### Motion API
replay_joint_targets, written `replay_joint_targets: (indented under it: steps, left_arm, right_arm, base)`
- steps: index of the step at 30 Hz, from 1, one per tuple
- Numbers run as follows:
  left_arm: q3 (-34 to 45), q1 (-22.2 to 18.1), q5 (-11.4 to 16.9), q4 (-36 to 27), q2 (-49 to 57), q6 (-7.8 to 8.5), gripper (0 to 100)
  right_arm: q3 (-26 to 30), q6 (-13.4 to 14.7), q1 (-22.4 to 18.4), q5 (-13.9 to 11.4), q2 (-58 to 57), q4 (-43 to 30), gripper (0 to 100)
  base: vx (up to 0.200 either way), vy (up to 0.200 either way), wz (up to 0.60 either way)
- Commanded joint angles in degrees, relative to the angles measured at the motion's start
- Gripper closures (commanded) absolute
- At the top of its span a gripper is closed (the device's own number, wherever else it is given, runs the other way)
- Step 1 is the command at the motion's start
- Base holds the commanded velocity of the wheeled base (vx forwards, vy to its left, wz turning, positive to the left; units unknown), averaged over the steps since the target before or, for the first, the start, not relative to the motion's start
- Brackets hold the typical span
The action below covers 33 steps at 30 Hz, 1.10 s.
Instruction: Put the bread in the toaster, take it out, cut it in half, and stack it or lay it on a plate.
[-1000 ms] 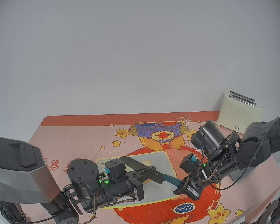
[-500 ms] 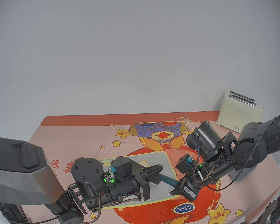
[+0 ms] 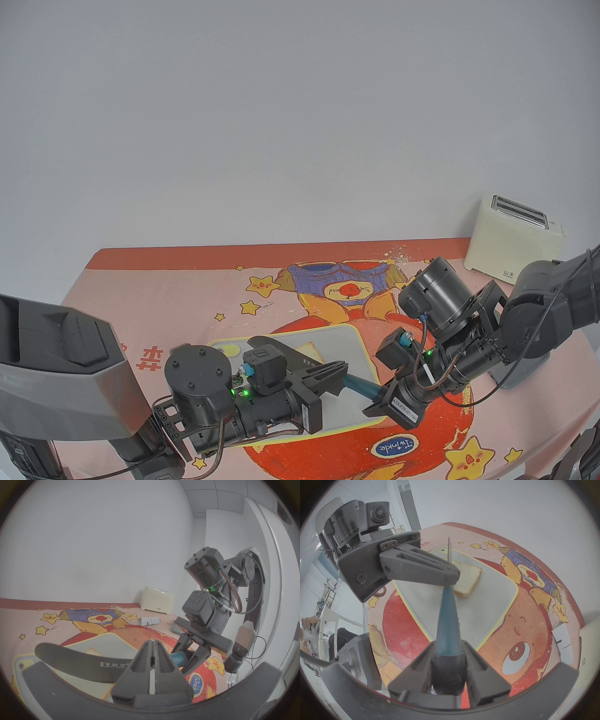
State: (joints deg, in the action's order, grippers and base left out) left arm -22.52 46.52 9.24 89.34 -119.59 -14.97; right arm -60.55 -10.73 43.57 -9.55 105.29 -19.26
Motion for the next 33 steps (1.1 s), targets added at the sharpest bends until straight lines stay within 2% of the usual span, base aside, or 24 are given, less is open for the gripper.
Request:
replay_joint_targets:
  steps: [1,33]
  left_arm:
    - [0.1,0.0,0.0,0.7,-0.4,-0.06,100]
    - [0.5,0.0,0.0,0.7,-1.3,0.03,100]
  right_arm:
    - [0.0,0.0,0.0,0.0,0.0,0.0,100]
    - [0.2,0.0,0.1,0.0,0.3,0.0,100]
  base:
    - [0.000,0.000,0.00]
    - [0.000,0.000,0.00]
